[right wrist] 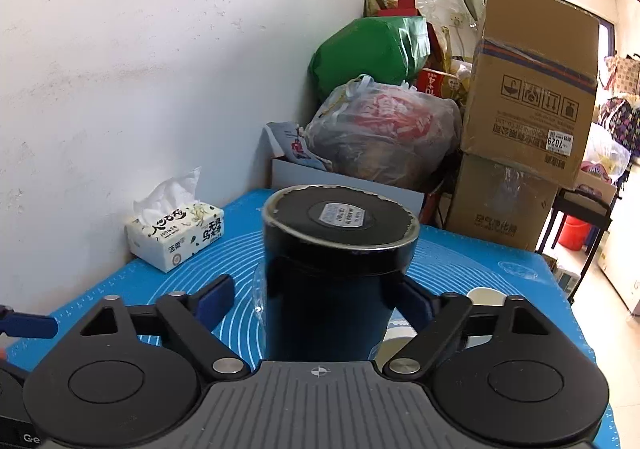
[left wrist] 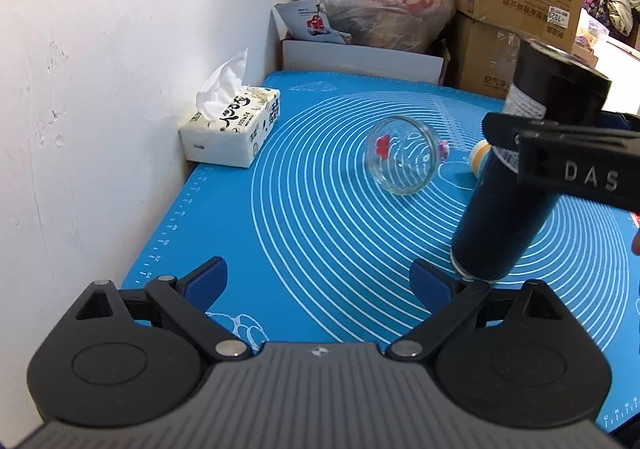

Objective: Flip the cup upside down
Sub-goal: 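Lower the upright bottle onto the mat with the right tool, then open the right tool and pull it back from the bottle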

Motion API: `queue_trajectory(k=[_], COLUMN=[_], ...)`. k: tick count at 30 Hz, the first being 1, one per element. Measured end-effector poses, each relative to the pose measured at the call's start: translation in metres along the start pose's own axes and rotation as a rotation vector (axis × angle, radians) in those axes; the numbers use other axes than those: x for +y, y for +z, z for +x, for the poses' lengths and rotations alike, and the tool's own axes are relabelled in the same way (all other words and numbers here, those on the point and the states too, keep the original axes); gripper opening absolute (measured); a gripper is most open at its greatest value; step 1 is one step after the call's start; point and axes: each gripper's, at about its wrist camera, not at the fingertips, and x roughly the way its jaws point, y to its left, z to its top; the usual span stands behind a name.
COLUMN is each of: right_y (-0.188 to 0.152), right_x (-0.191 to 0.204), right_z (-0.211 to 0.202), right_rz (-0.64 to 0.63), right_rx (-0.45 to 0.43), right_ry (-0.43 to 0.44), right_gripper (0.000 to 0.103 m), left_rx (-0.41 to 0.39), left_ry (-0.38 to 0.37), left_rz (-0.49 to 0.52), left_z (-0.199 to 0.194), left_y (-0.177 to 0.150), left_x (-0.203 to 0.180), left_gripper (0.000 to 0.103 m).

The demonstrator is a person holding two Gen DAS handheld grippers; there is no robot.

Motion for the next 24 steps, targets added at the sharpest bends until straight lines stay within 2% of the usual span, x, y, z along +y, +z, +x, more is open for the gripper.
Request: queue_trajectory(k=[10,19,24], right_y=[-0.018,-0.039,-0.055], right_x=[-0.019,-0.051,-0.057], right_z=[-0.053,-0.114,-0.142], right_rz=[0.072,0.151,0.144], right_rx=[-0.011,-0.008,-0.007], right_ry=[0.004,-0.039,-0.068], right_gripper=[0.1,0.101,0.101], left_rx=[-0.056,-0.09,-0.112], left_ry=[-0.014,-0.048,-0.055], left_rz=[0.032,0.066,0.075], left_z=[-0.035,-0.068,-0.086], left_y=[-0.008,-0.024,-0.035], left_x=[-0.015,-0.034,-0.04], left_gripper=[0.097,0.097,0.097])
